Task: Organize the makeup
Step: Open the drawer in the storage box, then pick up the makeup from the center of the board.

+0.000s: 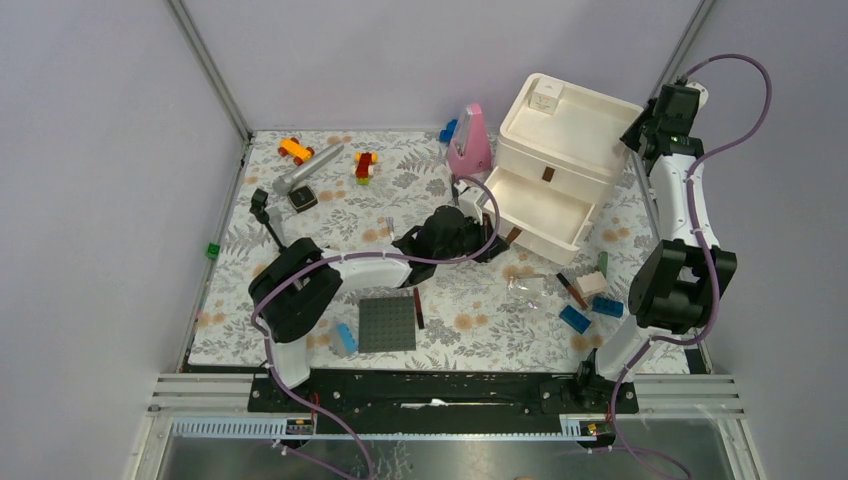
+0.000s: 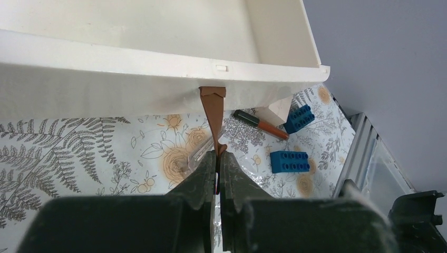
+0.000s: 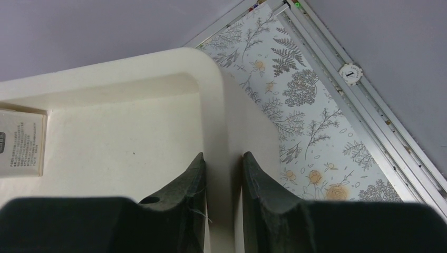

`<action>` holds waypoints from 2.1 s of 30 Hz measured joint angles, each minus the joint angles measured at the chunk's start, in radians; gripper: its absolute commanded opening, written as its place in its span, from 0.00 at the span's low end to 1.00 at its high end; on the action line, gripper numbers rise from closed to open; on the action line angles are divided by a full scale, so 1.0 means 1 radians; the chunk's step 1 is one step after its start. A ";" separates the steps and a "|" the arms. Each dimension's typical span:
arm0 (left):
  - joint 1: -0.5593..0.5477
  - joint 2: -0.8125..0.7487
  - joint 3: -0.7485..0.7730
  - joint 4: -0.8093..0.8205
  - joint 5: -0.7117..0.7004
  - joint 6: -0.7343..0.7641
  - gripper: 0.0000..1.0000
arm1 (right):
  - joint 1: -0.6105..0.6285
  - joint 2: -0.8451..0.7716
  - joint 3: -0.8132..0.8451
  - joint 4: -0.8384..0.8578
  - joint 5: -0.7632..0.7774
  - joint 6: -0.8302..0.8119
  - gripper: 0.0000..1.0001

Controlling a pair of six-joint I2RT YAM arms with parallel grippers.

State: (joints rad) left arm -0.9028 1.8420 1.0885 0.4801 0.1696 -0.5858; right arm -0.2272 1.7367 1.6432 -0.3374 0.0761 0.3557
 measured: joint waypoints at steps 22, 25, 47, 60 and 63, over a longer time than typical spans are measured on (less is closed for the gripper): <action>-0.009 -0.168 -0.018 -0.197 0.013 0.055 0.89 | -0.011 -0.095 -0.019 -0.063 -0.034 0.071 0.63; -0.009 -0.198 -0.018 -0.214 0.013 0.060 0.92 | -0.016 -0.157 -0.023 -0.082 -0.016 0.071 0.65; -0.009 -0.373 0.087 -0.618 -0.109 0.108 0.96 | -0.069 -0.543 -0.736 -0.151 0.323 0.099 0.77; -0.009 -0.372 0.100 -0.674 -0.132 0.046 0.97 | -0.069 -0.472 -0.835 -0.022 0.165 0.058 0.78; -0.010 -0.367 0.101 -0.674 -0.133 0.031 0.97 | -0.069 -0.431 -0.835 0.016 0.120 0.039 0.77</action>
State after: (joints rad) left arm -0.9127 1.4746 1.1896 -0.1940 0.0368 -0.5552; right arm -0.2958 1.3060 0.8085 -0.3218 0.1963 0.3950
